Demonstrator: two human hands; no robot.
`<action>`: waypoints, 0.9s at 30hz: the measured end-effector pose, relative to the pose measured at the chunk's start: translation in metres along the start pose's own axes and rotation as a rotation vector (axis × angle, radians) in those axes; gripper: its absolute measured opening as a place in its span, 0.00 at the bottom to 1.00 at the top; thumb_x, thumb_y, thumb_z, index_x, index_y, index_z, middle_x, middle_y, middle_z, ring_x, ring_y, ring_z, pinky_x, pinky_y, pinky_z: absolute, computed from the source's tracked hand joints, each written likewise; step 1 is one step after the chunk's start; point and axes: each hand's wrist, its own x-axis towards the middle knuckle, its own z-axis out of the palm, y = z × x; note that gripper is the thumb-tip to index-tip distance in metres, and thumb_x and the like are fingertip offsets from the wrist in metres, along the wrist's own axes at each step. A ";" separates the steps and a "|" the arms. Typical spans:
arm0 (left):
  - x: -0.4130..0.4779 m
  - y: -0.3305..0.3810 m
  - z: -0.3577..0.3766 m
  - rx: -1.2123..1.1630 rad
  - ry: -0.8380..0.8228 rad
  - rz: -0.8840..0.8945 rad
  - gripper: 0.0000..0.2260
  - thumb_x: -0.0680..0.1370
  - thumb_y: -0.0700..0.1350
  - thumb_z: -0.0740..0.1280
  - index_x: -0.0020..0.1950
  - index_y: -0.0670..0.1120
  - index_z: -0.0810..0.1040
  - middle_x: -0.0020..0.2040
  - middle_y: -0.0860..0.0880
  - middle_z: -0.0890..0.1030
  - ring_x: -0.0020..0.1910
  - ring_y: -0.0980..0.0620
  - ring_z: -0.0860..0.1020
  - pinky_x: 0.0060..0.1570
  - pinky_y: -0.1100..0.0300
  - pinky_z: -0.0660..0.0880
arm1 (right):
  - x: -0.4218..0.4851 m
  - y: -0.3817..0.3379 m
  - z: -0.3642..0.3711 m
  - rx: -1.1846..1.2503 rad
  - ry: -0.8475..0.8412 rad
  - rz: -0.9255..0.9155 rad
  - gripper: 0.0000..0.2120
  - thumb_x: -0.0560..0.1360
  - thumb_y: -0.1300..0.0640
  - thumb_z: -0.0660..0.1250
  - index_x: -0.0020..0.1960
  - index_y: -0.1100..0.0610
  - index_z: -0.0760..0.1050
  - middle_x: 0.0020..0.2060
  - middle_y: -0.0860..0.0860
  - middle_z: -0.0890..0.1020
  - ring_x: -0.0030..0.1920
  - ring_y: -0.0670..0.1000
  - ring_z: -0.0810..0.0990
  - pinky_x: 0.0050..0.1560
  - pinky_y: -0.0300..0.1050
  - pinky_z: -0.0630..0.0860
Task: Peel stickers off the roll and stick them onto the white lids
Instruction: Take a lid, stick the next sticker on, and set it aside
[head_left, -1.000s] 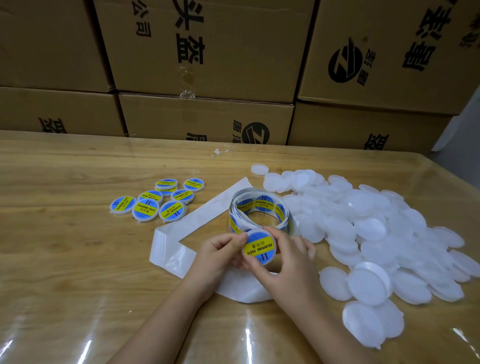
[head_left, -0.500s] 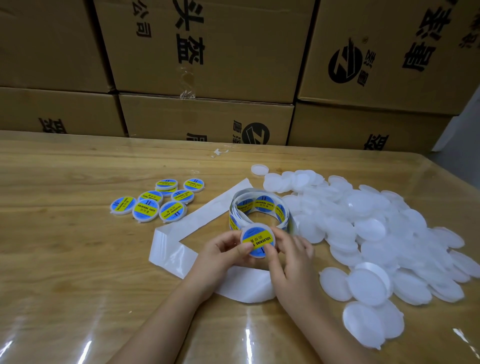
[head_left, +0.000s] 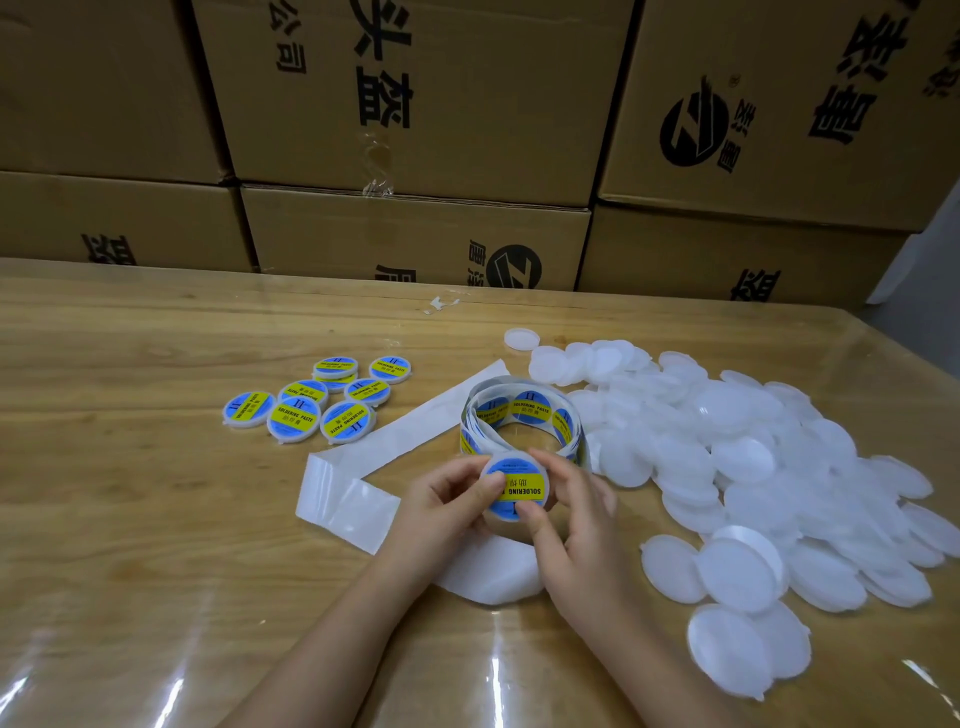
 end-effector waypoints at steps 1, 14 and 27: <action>0.000 0.001 0.002 0.023 0.016 0.018 0.10 0.74 0.45 0.68 0.52 0.42 0.82 0.49 0.41 0.82 0.44 0.52 0.79 0.39 0.62 0.74 | 0.000 0.000 0.000 0.018 0.000 0.015 0.24 0.75 0.61 0.68 0.57 0.35 0.65 0.52 0.33 0.75 0.60 0.43 0.64 0.65 0.53 0.66; -0.005 -0.005 0.010 0.343 0.113 0.144 0.06 0.79 0.46 0.63 0.45 0.48 0.78 0.39 0.46 0.80 0.38 0.56 0.76 0.40 0.64 0.72 | 0.000 0.002 0.002 0.162 0.055 -0.008 0.08 0.77 0.48 0.63 0.55 0.39 0.71 0.49 0.24 0.75 0.58 0.58 0.75 0.58 0.57 0.74; -0.005 -0.006 0.010 0.446 0.130 0.251 0.14 0.76 0.48 0.60 0.39 0.40 0.76 0.34 0.46 0.76 0.34 0.55 0.74 0.36 0.65 0.70 | -0.001 0.002 0.001 0.154 0.036 -0.003 0.01 0.76 0.46 0.64 0.46 0.41 0.72 0.46 0.31 0.77 0.53 0.56 0.77 0.51 0.58 0.76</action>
